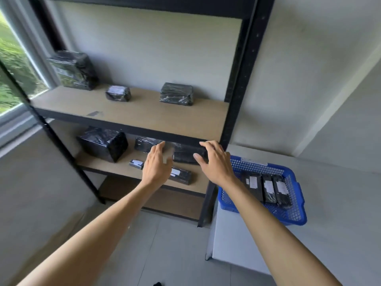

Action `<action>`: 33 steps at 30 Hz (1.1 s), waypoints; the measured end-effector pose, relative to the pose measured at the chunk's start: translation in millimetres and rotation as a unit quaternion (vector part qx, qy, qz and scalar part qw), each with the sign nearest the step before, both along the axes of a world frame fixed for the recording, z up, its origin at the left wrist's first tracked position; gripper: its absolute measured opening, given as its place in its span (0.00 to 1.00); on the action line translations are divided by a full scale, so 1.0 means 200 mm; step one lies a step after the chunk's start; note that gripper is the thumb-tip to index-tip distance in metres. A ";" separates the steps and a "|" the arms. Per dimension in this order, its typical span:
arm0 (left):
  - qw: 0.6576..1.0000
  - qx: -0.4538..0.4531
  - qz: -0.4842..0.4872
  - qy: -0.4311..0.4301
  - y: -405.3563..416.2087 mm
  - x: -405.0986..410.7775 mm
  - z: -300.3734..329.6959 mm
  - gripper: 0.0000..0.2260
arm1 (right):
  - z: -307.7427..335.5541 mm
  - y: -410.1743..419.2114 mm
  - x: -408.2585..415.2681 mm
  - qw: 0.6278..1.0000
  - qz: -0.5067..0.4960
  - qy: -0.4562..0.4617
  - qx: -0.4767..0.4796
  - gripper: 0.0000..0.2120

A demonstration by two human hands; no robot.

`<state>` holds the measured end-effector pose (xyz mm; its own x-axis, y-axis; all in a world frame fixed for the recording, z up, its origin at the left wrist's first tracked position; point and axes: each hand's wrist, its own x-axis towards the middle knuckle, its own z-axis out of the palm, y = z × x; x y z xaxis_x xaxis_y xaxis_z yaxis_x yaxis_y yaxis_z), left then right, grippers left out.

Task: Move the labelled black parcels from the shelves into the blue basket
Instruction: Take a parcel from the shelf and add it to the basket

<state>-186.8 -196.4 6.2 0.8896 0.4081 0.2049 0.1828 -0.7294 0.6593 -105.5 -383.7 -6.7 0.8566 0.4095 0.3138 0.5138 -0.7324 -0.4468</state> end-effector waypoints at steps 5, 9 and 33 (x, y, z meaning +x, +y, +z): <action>0.999 0.002 0.048 -0.011 0.36 -0.01 0.09 0.24 | 0.12 0.35 0.07 0.999 0.040 -0.022 -0.012 0.22; 0.996 0.004 0.087 -0.006 0.68 0.02 0.10 0.24 | 0.16 0.69 0.18 0.997 0.066 -0.029 -0.026 0.22; 0.996 0.062 0.045 0.035 2.10 0.79 0.01 0.28 | 0.13 2.25 1.14 0.993 0.010 0.063 -0.096 0.42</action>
<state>-28.3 223.5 7.3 0.8648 0.4617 0.1973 0.2928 -0.7830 0.5489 122.0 65.7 19.3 0.8750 0.4692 0.1194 0.4785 -0.8004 -0.3610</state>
